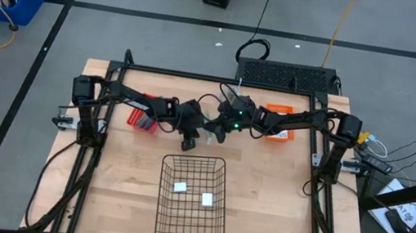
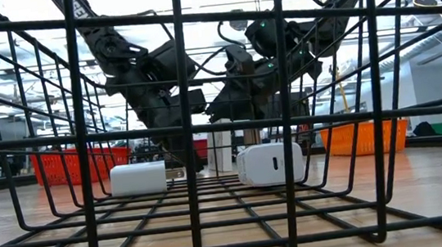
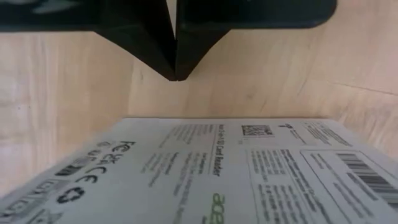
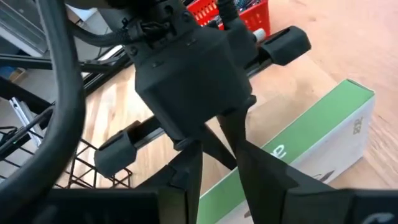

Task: Pick and place items into bin
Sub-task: Put the white card reader box into the orange basket

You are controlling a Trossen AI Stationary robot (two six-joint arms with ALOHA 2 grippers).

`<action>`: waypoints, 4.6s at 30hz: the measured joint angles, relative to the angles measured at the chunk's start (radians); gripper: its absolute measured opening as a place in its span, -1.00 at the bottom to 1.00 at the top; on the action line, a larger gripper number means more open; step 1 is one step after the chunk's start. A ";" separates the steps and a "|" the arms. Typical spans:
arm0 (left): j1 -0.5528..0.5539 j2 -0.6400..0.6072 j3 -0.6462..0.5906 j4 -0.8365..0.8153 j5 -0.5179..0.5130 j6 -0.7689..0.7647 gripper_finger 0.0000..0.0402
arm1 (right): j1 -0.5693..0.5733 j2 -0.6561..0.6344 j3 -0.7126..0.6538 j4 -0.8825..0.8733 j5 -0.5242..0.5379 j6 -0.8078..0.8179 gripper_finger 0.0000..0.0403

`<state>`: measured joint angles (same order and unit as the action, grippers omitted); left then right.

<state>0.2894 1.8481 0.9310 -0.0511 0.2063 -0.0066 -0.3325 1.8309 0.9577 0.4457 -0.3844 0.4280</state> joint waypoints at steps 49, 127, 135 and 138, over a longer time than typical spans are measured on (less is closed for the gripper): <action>0.088 -0.005 0.003 -0.005 -0.021 0.184 -0.12 | 0.039 0.003 -0.006 -0.166 -0.150 -0.002 -0.51; 0.039 -0.012 0.003 0.060 0.176 0.304 -0.17 | 0.040 0.004 -0.007 -0.304 -0.302 -0.131 -0.51; 0.038 -0.012 0.003 -0.020 0.158 0.334 0.08 | 0.040 0.005 -0.007 -0.304 -0.302 -0.126 -0.51; 0.038 -0.012 0.003 0.004 0.112 0.296 0.22 | 0.040 0.005 -0.007 -0.304 -0.302 -0.126 -0.51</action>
<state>0.3275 1.8359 0.9344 -0.0473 0.3184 0.2898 -0.2924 1.8355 0.9508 0.1417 -0.6865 0.3019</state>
